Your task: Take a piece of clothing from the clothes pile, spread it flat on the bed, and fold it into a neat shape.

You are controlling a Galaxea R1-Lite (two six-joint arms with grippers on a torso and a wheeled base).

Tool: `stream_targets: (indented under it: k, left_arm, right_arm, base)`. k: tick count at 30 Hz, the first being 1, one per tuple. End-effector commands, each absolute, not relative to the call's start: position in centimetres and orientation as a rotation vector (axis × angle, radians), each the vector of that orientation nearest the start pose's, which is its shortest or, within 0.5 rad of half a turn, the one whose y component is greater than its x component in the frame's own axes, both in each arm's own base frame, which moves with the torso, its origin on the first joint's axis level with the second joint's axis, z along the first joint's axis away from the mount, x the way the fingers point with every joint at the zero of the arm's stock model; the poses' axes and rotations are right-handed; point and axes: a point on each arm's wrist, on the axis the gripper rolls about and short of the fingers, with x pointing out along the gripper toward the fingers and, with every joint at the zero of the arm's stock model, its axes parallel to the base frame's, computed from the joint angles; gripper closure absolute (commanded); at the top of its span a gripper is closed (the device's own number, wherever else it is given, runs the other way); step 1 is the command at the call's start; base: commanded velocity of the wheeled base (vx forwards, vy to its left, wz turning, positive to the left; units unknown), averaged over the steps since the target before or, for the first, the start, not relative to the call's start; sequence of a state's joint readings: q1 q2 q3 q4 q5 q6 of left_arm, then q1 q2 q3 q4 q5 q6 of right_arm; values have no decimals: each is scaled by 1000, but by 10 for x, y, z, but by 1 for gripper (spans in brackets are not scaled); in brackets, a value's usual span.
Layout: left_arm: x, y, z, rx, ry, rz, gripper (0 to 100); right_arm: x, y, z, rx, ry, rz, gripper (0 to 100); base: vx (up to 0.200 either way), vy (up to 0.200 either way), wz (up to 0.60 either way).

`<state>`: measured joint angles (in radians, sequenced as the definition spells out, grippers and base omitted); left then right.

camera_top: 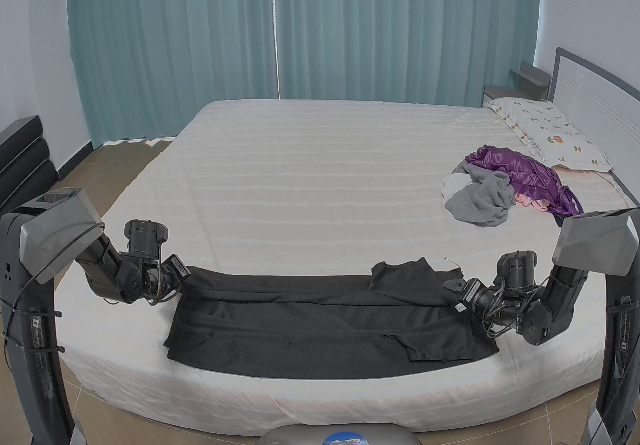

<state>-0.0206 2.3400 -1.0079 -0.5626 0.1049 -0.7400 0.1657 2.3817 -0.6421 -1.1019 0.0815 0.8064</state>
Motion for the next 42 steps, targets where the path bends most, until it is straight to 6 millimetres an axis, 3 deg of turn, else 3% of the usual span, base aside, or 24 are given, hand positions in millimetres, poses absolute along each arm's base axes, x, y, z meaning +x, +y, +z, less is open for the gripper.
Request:
stream_targets:
  k: [1,13,14,31,42]
  left_arm:
    - [395,-6,15,-677,648,345,100]
    - [394,-5,16,-679,649,347,100]
    - [394,-5,16,-679,649,347,100]
    - [389,-1,23,-680,642,349,100]
    - [410,3,39,-654,561,307,100]
  right_arm:
    - [360,73,-35,730,679,-29,0]
    - [383,82,-42,710,736,-47,0]
    - [384,82,-42,707,750,-52,100]
    - [385,69,-13,727,690,-70,100]
    - [409,62,5,761,578,-71,100]
  base:
    - [0,0,0]
    - [0,0,0]
    - [0,0,0]
    - [0,0,0]
    - [0,0,0]
